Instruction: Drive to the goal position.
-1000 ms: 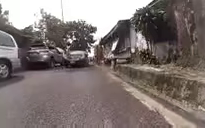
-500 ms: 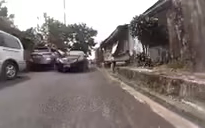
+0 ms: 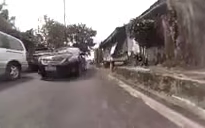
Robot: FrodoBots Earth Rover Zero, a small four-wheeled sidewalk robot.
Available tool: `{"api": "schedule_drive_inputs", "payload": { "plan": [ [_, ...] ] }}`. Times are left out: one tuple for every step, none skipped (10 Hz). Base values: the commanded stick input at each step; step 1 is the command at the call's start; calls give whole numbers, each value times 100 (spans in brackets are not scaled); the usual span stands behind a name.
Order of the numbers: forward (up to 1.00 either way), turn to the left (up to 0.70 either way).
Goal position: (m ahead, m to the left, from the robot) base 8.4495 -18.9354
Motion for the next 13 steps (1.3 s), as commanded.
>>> {"api": "schedule_drive_inputs", "payload": {
  "plan": [
    [0,0],
    [0,0],
    [0,0],
    [0,-23],
    [0,-70],
    [0,-12],
    [0,0],
    [0,0],
    [0,-15],
    [37,-33],
    [70,-35],
    [70,-35],
    [70,-35]
  ]
}}
